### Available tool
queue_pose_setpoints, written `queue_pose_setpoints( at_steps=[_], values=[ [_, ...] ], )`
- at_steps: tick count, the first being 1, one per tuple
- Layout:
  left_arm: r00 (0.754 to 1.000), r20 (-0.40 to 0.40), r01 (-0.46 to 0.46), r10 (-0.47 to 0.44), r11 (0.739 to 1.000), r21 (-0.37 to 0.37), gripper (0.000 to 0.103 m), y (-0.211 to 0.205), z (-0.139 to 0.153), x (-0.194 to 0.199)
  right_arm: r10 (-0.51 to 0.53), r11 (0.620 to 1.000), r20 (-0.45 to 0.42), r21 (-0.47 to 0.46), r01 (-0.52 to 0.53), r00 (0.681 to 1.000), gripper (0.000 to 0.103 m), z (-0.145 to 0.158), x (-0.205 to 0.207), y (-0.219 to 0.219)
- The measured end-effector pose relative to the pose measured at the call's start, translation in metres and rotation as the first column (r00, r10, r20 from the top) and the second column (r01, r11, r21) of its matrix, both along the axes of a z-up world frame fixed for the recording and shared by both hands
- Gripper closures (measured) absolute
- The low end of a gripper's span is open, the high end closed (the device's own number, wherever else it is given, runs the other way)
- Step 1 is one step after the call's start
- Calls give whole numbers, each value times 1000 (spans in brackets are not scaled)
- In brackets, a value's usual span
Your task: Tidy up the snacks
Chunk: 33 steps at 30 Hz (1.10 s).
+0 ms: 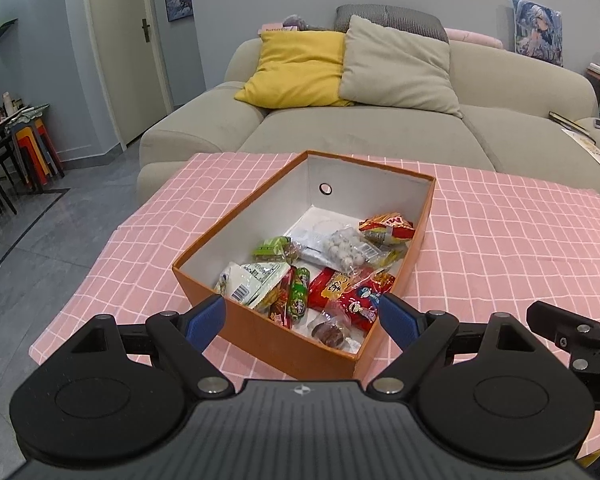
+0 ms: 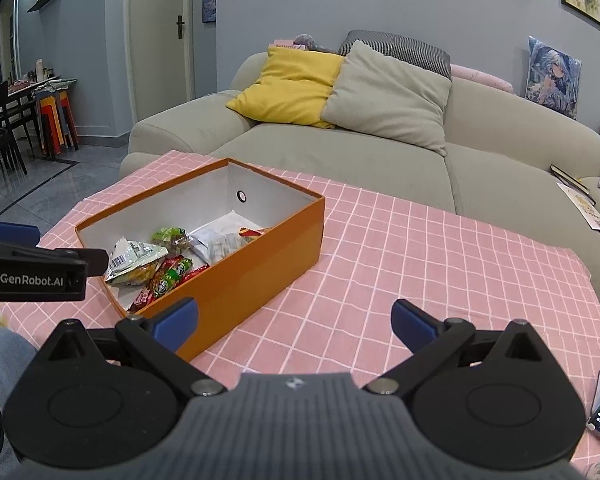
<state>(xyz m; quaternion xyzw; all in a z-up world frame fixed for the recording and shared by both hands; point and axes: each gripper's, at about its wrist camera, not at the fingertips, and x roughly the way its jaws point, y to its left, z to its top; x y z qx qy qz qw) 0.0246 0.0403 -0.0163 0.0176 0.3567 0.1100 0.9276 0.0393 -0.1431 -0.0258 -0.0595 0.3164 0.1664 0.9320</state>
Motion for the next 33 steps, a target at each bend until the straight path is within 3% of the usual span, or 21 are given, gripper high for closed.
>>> queue_pose_setpoints(
  at_steps=[33],
  values=[
    [1000, -6, -9, 9, 1000, 14, 2, 5, 6, -3, 12, 1000, -12, 0, -12, 1000, 4, -1, 2, 2]
  ],
)
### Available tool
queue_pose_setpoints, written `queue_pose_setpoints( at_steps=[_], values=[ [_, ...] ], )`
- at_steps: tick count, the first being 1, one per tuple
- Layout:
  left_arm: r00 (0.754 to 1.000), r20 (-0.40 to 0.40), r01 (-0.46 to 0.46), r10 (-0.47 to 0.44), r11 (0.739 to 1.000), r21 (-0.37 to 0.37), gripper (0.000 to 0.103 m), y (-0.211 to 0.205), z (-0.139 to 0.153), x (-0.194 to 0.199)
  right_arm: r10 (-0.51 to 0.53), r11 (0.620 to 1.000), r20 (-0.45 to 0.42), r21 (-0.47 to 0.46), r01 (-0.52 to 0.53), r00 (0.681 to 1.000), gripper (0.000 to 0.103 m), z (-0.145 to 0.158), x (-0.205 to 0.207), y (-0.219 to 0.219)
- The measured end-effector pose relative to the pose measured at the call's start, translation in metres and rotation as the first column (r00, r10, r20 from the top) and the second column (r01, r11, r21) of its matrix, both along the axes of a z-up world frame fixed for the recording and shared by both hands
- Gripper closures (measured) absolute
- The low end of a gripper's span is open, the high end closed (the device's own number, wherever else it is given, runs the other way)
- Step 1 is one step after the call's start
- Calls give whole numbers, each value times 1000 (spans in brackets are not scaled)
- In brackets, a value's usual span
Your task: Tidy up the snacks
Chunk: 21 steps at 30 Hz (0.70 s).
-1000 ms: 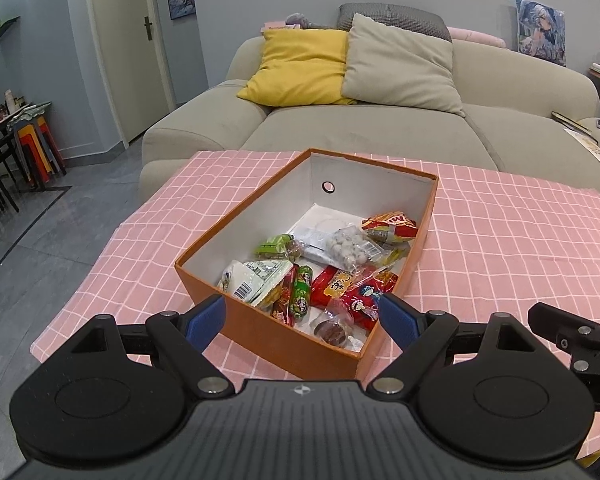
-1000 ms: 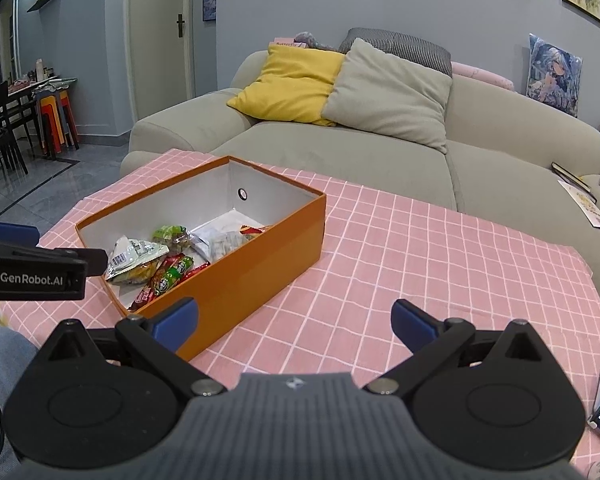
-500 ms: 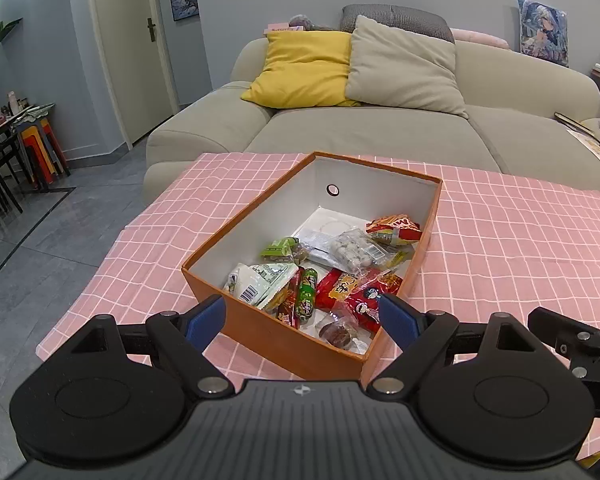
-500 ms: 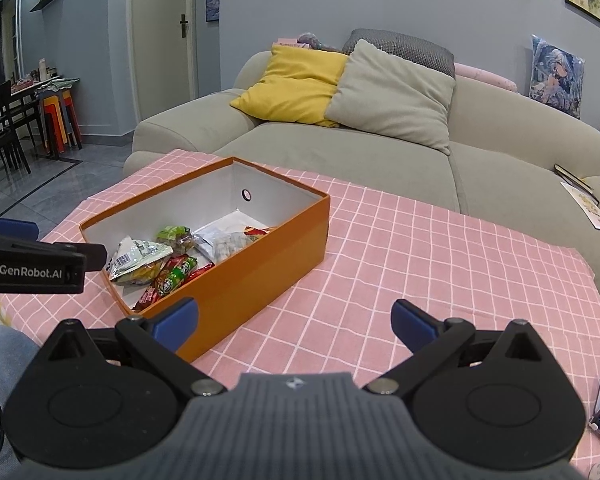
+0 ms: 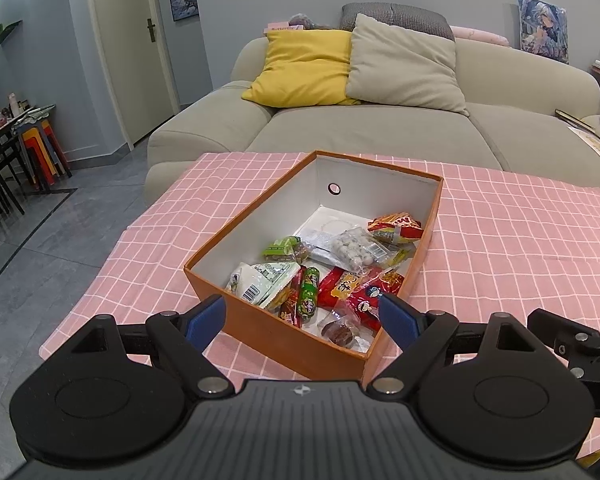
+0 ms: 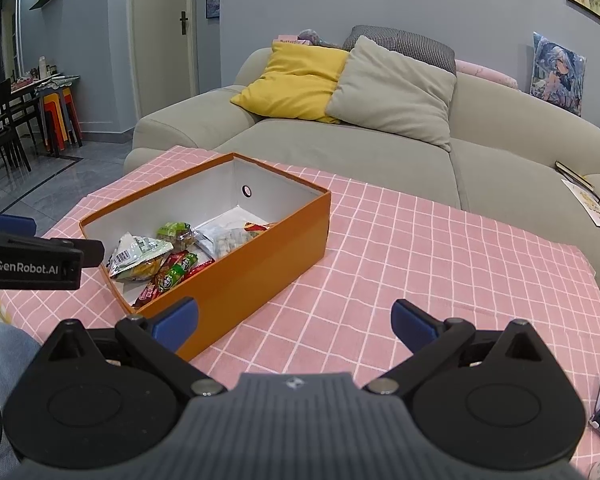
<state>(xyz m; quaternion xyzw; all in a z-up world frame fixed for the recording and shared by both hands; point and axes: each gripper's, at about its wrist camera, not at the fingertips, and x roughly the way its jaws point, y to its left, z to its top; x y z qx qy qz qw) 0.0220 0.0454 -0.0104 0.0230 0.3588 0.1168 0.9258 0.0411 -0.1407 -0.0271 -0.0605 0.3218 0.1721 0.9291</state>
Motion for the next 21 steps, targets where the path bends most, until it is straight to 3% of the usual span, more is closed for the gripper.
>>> queue_pose_setpoints(
  at_steps=[21],
  values=[
    [1000, 6, 10, -10, 1000, 26, 2, -3, 2, -1, -5, 1000, 6, -1, 5, 1000, 4, 2, 1, -1]
  ],
)
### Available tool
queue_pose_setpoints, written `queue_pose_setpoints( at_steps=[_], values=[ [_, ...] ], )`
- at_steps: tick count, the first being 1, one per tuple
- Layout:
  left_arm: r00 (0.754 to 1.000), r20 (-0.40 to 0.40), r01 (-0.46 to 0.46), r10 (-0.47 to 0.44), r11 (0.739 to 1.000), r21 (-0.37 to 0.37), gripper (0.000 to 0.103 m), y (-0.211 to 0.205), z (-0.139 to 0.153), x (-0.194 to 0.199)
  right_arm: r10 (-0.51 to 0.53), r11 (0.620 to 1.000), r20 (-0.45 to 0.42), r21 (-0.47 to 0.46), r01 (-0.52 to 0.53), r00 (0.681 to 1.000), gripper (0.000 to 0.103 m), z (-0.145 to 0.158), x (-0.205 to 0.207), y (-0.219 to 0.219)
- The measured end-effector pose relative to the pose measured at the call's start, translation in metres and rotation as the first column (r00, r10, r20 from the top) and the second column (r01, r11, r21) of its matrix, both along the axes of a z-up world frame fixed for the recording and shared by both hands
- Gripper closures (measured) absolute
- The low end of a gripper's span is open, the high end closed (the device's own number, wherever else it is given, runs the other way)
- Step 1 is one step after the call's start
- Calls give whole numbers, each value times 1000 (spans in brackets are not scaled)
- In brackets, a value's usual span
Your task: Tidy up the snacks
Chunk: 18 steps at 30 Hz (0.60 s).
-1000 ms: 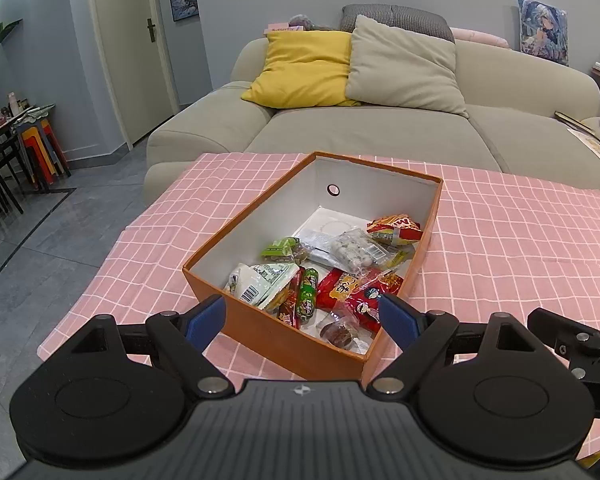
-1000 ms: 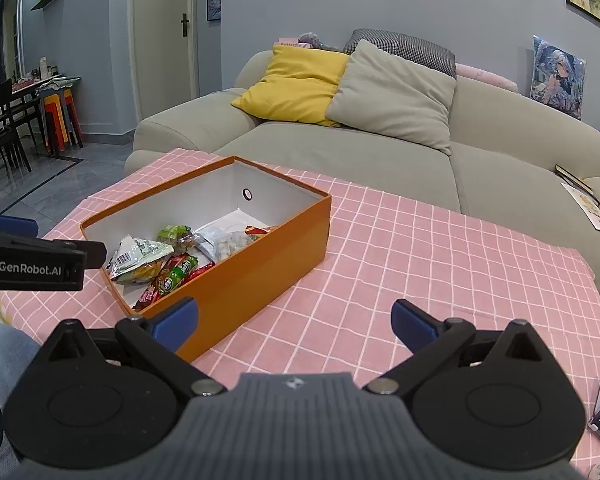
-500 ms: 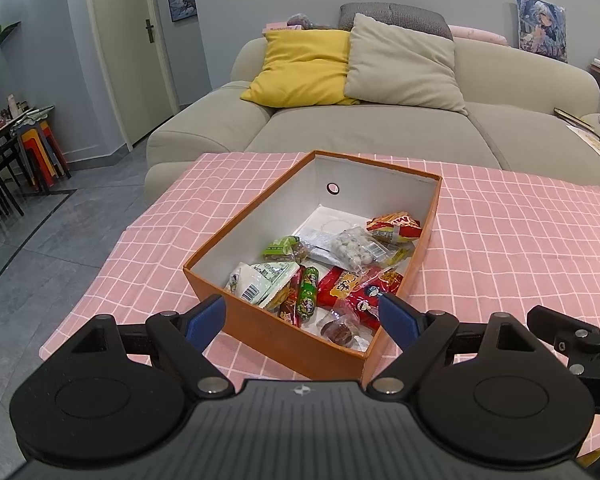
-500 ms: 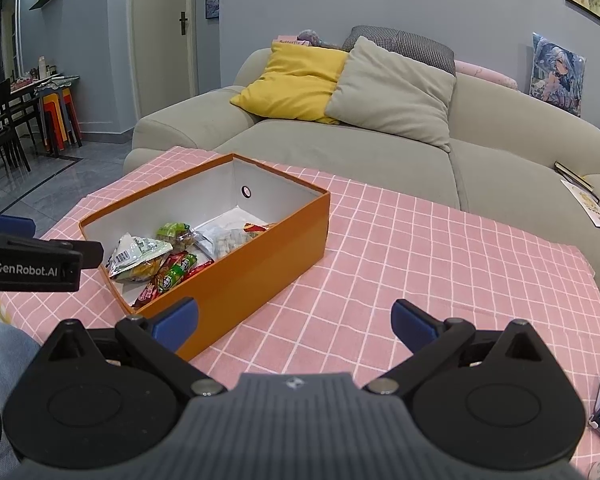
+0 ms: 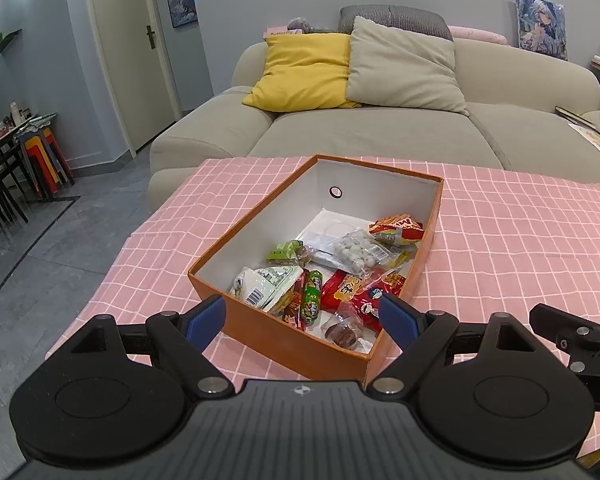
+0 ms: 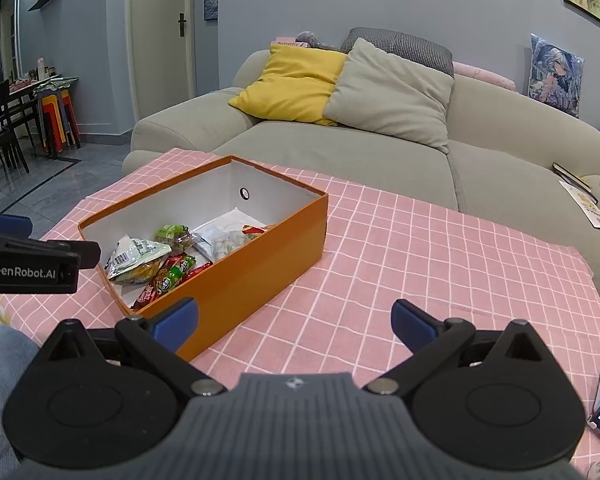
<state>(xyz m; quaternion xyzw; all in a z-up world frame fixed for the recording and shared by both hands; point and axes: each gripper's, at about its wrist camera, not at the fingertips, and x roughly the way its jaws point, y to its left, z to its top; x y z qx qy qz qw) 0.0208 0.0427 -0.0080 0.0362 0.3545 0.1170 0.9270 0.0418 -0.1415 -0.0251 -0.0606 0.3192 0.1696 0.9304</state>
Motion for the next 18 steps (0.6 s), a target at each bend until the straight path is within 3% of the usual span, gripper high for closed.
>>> queue_pose_setpoints(
  at_steps=[18],
  values=[
    [1000, 5, 5, -5, 999, 31, 2, 0, 2, 0, 8, 1000, 1, -5, -8, 1000, 4, 1, -1, -1]
  ],
)
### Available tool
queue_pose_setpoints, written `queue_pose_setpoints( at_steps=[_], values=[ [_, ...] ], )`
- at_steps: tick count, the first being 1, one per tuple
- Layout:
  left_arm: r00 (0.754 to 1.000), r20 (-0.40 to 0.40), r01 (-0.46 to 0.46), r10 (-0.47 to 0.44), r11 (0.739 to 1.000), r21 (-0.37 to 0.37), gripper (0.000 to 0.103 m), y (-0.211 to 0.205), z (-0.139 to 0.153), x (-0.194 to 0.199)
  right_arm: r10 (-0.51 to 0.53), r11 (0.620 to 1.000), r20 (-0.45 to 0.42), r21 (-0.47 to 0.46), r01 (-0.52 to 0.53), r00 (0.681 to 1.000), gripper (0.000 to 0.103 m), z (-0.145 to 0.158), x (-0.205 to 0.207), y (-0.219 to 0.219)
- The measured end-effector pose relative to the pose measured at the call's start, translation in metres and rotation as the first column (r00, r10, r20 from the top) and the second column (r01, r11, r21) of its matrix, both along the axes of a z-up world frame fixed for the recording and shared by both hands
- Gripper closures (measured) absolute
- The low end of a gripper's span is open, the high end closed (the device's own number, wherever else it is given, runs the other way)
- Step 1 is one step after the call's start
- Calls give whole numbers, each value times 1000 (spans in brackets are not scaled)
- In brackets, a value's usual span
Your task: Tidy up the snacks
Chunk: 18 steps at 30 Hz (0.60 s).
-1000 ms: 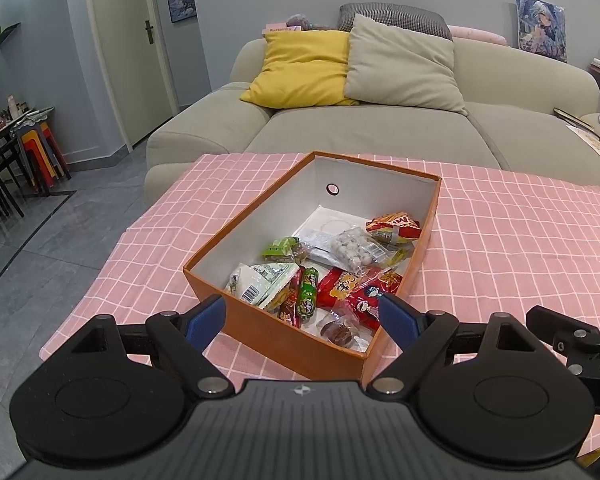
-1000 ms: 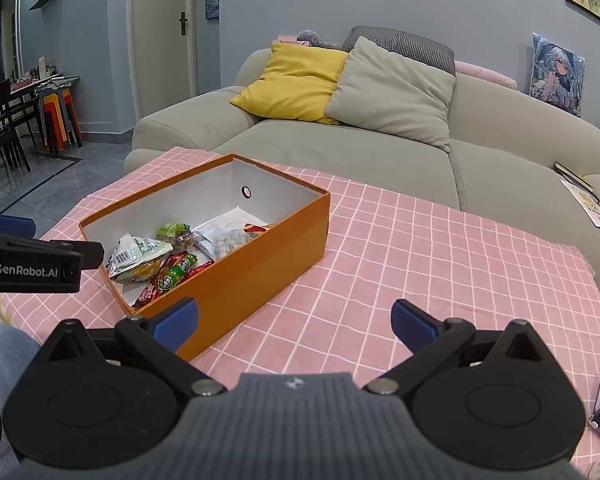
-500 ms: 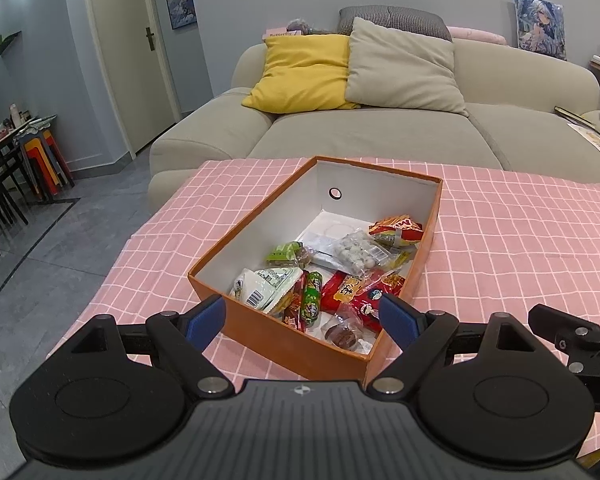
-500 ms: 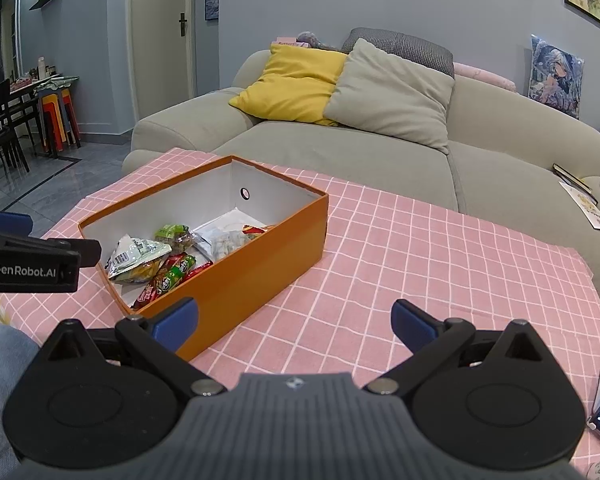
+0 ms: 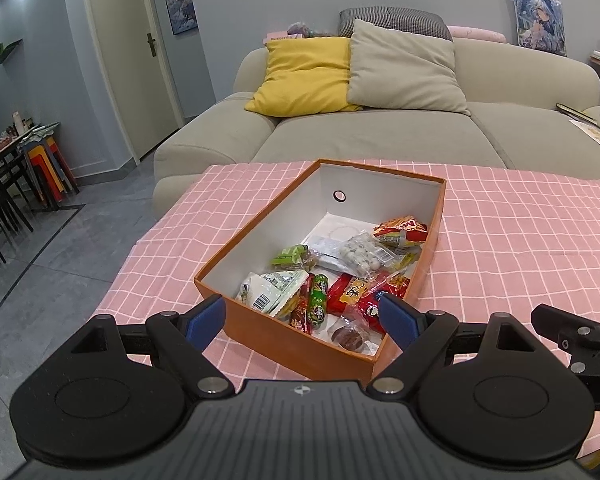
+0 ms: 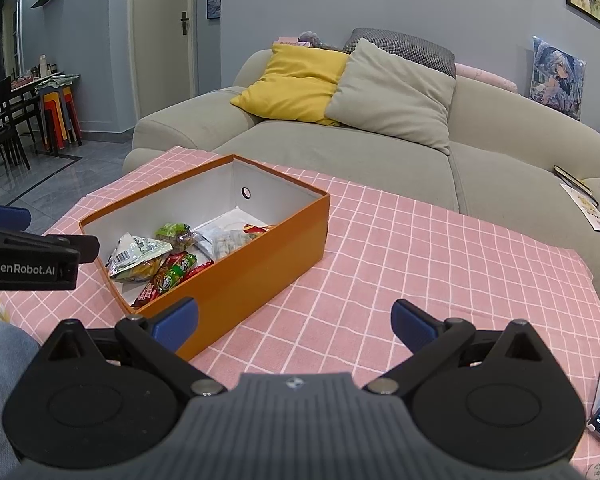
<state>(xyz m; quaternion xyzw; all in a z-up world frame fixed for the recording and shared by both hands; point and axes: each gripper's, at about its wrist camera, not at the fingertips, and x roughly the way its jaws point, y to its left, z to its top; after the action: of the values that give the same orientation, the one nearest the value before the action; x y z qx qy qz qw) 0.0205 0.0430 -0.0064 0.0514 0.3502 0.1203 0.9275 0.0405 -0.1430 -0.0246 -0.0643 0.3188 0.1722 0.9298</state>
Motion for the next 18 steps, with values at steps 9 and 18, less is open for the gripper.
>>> queue_pose_setpoints(
  at_steps=[9, 18],
  values=[
    [1000, 1, -3, 3, 1000, 7, 2, 0, 0, 0, 4, 1000, 0, -4, -4, 1000, 4, 0, 0, 0],
    [1000, -2, 0, 0, 1000, 14, 2, 0, 0, 0, 11, 1000, -6, -8, -11, 1000, 4, -2, 0, 0]
  ],
)
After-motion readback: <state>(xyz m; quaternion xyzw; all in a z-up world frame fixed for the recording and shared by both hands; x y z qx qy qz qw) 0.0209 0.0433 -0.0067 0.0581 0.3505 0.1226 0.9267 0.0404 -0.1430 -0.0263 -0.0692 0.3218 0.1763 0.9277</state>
